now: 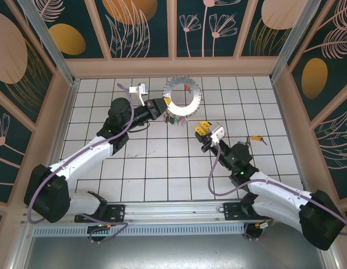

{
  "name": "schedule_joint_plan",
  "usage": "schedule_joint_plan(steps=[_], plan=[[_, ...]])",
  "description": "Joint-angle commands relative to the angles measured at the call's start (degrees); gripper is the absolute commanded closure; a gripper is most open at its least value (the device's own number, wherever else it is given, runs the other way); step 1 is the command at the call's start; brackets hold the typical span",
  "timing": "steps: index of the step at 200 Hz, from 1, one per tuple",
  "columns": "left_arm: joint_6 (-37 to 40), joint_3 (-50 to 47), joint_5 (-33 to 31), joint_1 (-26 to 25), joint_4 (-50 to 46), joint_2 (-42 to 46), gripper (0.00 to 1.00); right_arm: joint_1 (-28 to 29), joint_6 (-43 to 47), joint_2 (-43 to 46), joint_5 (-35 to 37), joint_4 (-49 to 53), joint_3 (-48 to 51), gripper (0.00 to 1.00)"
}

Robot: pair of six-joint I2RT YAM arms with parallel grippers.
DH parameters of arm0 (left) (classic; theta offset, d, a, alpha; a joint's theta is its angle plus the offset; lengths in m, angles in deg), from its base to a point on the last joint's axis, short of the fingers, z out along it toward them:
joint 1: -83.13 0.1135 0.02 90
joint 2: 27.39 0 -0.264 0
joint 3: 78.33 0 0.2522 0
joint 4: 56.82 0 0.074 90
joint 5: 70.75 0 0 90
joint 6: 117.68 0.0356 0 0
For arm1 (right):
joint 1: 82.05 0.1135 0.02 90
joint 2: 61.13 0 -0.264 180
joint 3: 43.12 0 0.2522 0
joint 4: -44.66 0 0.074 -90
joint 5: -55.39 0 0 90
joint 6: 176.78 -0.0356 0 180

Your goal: Put the keys on the keyring

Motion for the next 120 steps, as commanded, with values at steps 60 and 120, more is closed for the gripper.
schedule_joint_plan(steps=[60,120], plan=[[5.52,2.63,1.34,0.24,1.25,2.60,1.00,-0.18,1.07,-3.47,-4.36,2.32,-6.70,0.89],[5.53,2.82,1.87,0.28,1.32,2.21,1.00,-0.17,1.44,-6.16,-4.61,1.07,-8.68,0.90]])
